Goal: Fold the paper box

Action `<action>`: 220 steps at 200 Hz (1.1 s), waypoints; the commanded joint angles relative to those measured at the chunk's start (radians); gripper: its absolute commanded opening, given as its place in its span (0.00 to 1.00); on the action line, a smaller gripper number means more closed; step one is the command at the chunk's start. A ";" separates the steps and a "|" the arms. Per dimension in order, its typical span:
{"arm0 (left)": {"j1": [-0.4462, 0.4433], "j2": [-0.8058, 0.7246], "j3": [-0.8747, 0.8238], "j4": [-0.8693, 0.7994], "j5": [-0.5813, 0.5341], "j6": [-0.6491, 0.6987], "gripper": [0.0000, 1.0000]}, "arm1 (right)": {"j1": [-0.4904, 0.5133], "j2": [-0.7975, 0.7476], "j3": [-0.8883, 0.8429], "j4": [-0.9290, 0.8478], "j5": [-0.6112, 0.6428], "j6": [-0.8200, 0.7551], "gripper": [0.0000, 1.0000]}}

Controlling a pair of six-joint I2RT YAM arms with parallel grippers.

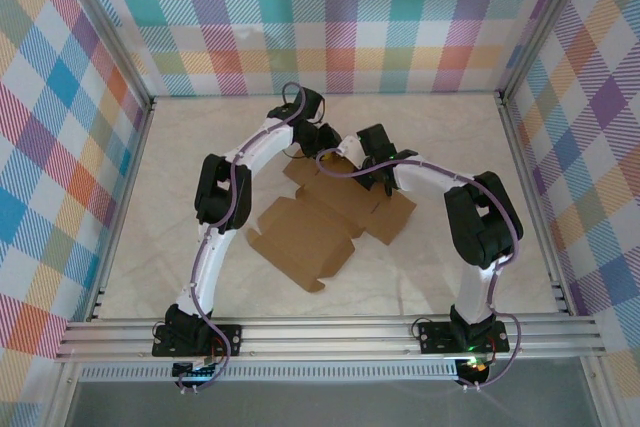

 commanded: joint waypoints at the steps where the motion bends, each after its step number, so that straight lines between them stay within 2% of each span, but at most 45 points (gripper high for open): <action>1: -0.006 -0.066 -0.015 0.006 0.000 -0.110 0.31 | 0.006 0.005 0.022 0.033 0.016 -0.015 0.00; 50: -0.005 -0.070 -0.015 -0.020 0.020 -0.200 0.31 | 0.010 0.013 0.025 0.033 0.034 -0.022 0.00; 92: -0.002 -0.092 -0.042 -0.035 0.023 -0.211 0.40 | 0.009 0.019 0.025 0.033 0.042 -0.025 0.00; 158: -0.001 -0.099 -0.059 0.011 0.087 -0.251 0.35 | 0.013 0.026 0.032 0.031 0.044 -0.020 0.00; 220: -0.003 -0.067 -0.043 0.037 0.064 -0.302 0.35 | 0.017 0.014 0.030 0.031 0.021 -0.011 0.00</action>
